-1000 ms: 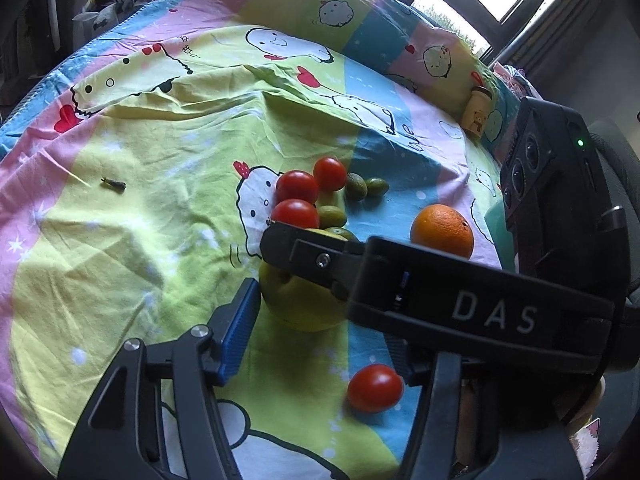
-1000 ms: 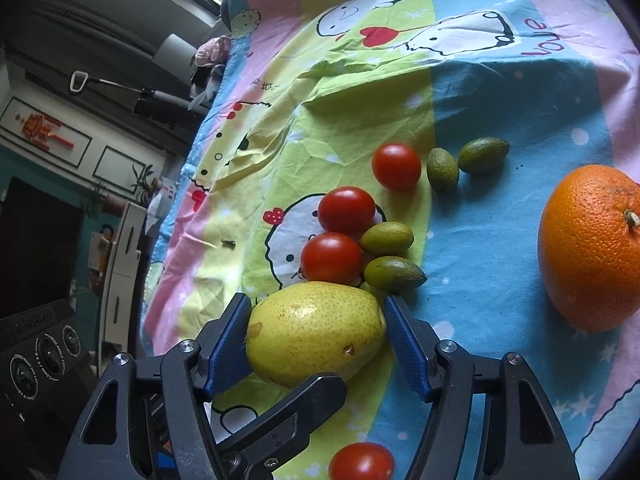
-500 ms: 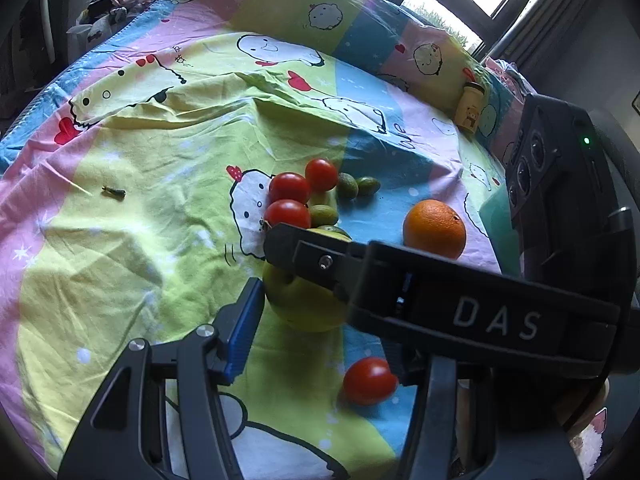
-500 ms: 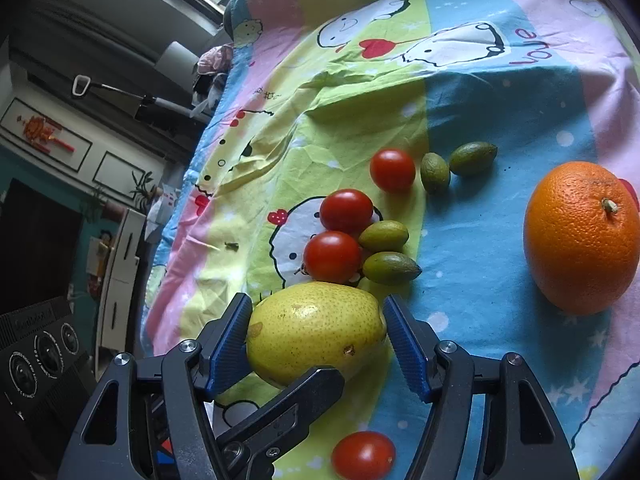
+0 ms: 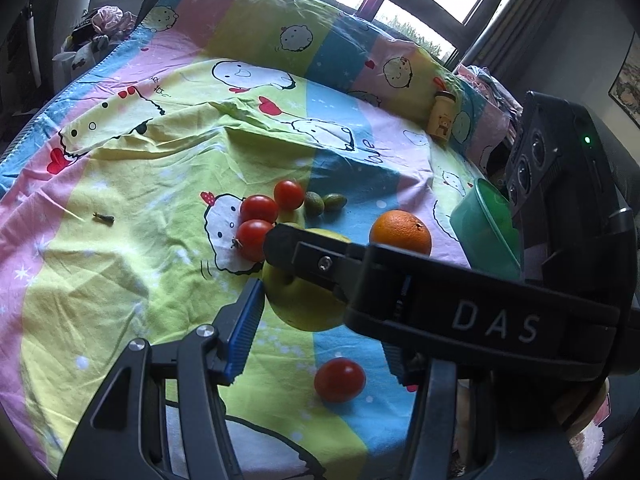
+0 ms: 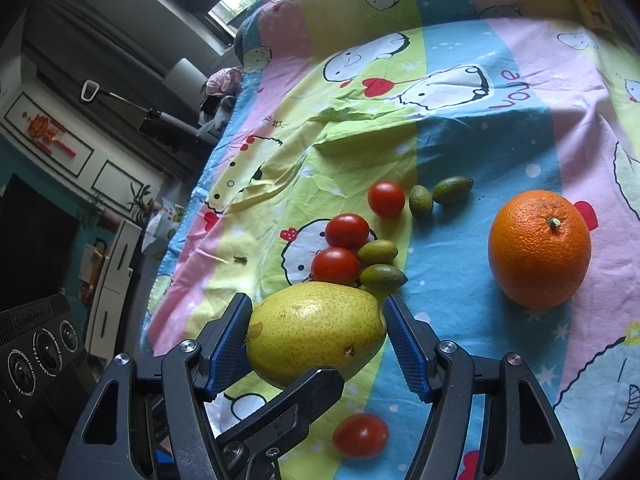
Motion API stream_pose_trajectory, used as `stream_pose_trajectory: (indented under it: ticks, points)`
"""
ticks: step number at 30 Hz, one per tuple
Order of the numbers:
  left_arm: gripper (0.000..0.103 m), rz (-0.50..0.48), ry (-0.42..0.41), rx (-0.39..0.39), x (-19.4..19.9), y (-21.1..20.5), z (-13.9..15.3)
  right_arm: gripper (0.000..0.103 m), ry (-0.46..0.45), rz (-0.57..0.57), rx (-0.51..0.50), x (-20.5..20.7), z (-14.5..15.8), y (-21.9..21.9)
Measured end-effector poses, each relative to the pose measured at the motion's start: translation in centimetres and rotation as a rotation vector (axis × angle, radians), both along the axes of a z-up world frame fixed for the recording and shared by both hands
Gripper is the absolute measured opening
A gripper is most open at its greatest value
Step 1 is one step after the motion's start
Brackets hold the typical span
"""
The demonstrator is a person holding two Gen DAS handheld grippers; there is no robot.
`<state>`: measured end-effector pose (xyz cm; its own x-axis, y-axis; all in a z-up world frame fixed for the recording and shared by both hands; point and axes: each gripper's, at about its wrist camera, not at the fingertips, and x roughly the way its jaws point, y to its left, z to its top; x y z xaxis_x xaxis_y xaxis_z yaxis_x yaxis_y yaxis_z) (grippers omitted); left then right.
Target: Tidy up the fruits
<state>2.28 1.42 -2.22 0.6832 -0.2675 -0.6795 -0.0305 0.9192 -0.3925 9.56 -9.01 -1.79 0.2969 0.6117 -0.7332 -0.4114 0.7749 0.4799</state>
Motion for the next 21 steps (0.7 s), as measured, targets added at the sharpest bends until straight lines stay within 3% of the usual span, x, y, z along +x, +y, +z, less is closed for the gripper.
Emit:
stream_pose_trajectory:
  ticks: [21]
  points:
    - [0.054,-0.056,-0.175,-0.014,-2.0,-1.5,3.1,0.069,-0.180,-0.050,-0.013,-2.8,4.4,-1.5]
